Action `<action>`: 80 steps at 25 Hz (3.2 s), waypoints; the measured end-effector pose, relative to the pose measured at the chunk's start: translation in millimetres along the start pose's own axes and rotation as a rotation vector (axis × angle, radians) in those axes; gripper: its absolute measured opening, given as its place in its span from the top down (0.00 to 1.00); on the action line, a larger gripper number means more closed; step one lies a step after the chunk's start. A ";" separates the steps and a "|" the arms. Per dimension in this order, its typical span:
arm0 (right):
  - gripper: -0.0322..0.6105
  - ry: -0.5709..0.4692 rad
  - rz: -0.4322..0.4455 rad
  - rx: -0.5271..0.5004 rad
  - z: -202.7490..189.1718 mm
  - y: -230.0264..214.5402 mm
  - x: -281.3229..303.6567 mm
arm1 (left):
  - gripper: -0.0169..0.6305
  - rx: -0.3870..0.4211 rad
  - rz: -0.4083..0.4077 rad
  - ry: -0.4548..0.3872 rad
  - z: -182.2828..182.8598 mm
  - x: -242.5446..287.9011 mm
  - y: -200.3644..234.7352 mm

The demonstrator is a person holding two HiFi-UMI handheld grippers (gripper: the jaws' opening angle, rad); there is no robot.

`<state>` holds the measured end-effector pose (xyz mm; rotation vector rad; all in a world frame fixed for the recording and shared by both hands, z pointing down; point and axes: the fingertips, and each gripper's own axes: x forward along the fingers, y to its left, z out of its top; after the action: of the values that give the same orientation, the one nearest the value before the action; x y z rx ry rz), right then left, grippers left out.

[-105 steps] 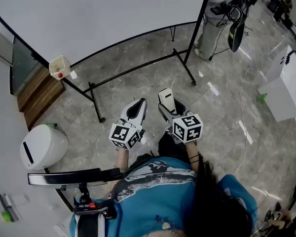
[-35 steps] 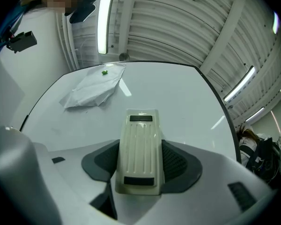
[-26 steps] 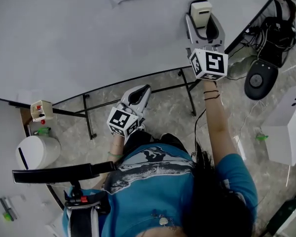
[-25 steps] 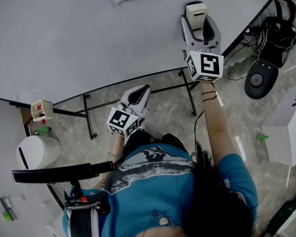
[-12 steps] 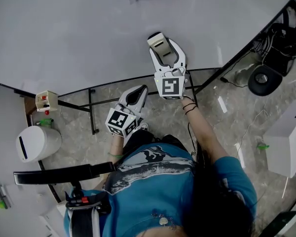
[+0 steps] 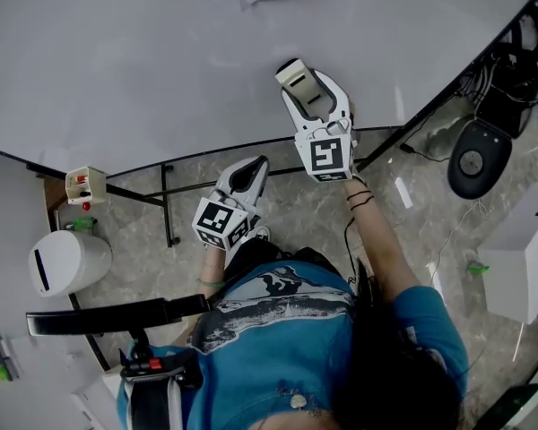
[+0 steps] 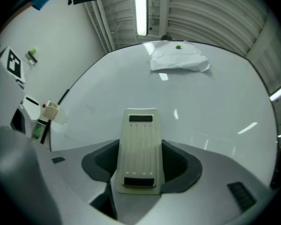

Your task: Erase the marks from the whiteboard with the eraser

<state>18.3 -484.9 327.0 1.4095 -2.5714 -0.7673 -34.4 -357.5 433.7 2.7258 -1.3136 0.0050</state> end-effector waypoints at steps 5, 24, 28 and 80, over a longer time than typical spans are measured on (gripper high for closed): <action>0.54 0.035 0.104 -0.021 -10.6 -16.0 24.1 | 0.97 -0.022 -0.015 0.019 -15.9 9.5 30.5; 0.54 -0.015 -0.376 0.118 45.3 -269.7 -37.8 | 0.97 -0.009 -0.114 0.032 -13.6 27.1 -1.3; 0.54 -0.030 -0.404 0.151 43.3 -268.7 -38.1 | 0.97 -0.008 -0.115 0.032 -12.7 28.2 -1.5; 0.54 0.122 -0.348 0.185 1.3 -248.4 -25.9 | 0.97 -0.011 -0.122 0.058 -29.8 13.7 -2.8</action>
<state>220.9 -572.9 210.5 1.9281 -2.3857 -0.4692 -22.2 -363.3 463.8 2.7691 -1.1280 0.0654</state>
